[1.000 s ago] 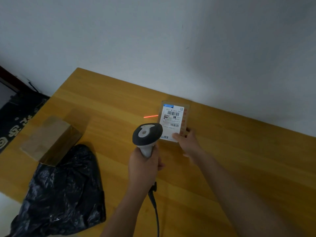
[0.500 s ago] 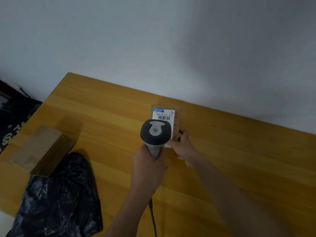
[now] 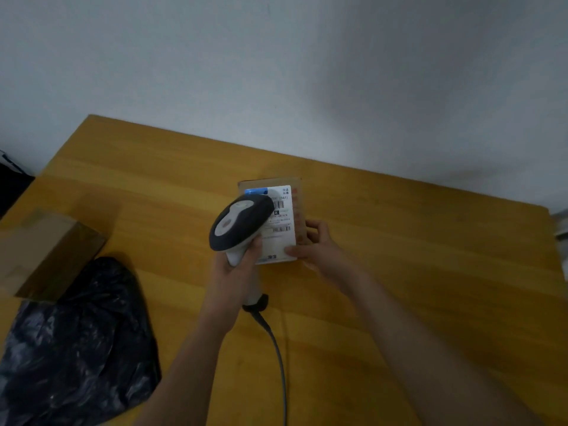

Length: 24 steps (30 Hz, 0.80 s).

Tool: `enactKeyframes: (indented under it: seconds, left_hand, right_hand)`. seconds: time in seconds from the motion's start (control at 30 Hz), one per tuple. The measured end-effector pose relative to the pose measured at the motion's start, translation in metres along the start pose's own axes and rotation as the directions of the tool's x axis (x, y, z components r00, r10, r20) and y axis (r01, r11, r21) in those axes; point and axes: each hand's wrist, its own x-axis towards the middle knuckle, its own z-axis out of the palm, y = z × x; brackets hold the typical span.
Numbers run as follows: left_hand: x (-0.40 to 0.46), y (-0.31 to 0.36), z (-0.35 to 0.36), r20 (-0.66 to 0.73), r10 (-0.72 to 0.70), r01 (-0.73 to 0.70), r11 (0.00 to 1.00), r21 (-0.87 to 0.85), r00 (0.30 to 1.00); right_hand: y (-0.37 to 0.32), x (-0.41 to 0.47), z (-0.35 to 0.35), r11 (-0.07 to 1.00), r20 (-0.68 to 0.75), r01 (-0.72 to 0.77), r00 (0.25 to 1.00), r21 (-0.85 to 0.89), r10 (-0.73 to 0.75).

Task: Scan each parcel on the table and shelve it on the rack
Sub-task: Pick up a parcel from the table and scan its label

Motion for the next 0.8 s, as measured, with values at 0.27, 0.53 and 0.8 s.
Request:
enactKeyframes:
  seconds: [0.27,0.53,0.8]
  left_hand:
    - [-0.133,-0.01,0.013,0.021,0.124,-0.125,0.992,0.026,0.992]
    - [-0.355,-0.077,0.056,0.129,0.211,-0.213,0.977,0.0,0.969]
    - [-0.477,-0.153,0.136,0.419,0.077,-0.146,0.98,0.133,0.904]
  right_hand:
    - [0.052,-0.125,-0.015,0.993,-0.044,0.116,0.992,0.023,-0.115]
    - [0.183,-0.328,-0.073,0.975,-0.127,0.215,0.97,0.055,-0.207]
    - [0.314,-0.499,-0.18,0.939,-0.28,0.079,0.96,0.333,0.018]
